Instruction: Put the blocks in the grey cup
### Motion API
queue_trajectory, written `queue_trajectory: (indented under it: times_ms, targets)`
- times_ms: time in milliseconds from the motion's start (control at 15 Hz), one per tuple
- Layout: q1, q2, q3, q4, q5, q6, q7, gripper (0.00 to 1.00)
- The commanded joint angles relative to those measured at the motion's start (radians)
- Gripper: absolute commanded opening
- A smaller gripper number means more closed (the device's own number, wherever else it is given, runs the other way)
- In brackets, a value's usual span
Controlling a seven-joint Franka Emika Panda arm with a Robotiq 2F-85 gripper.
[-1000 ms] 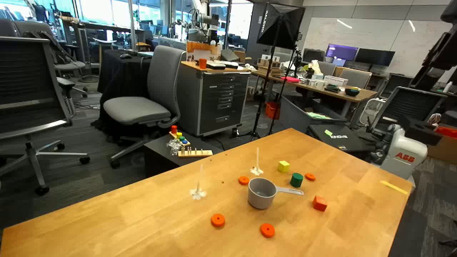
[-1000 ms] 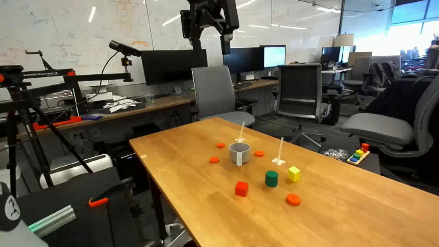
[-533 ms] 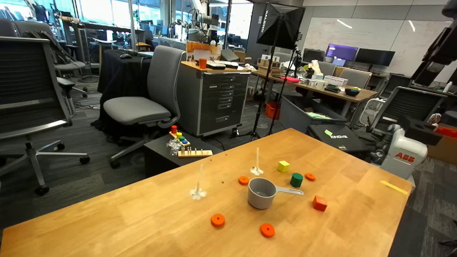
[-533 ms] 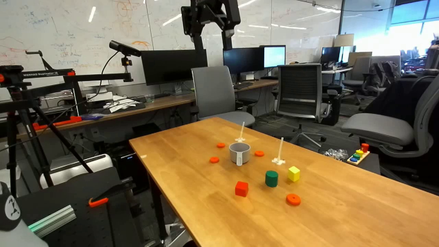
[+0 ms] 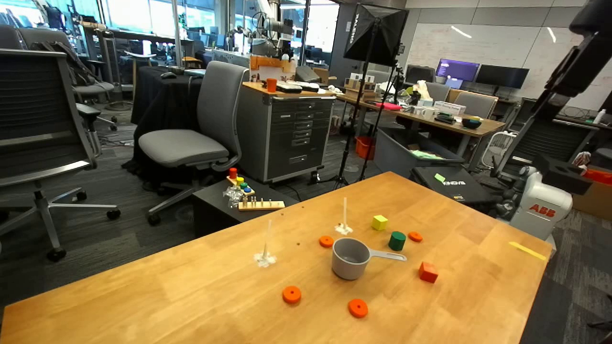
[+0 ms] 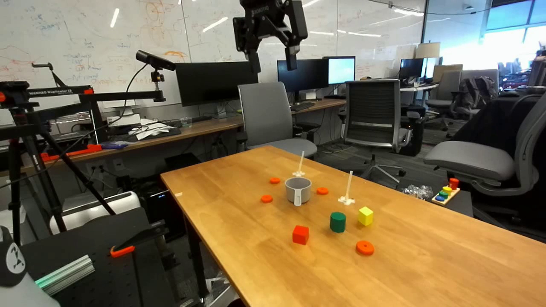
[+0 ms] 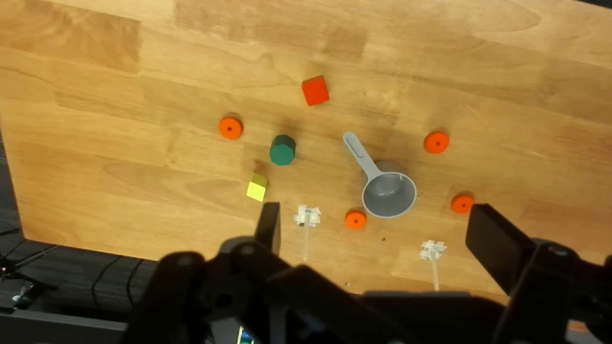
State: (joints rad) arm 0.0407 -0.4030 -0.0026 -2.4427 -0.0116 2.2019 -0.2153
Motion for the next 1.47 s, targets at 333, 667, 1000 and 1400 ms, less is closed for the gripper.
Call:
queue_trajectory:
  times_ms: [333,667,1000,1400]
  targets:
    - [-0.007,0.514,0.012,0.336,-0.088,0.156,0.020,1.00]
    - [0.002,0.745,0.006,0.452,-0.150,0.137,0.051,1.00]
    - [0.003,0.919,0.000,0.556,-0.180,0.126,0.045,1.00]
    - [0.001,1.090,0.002,0.720,-0.167,0.106,0.042,1.00]
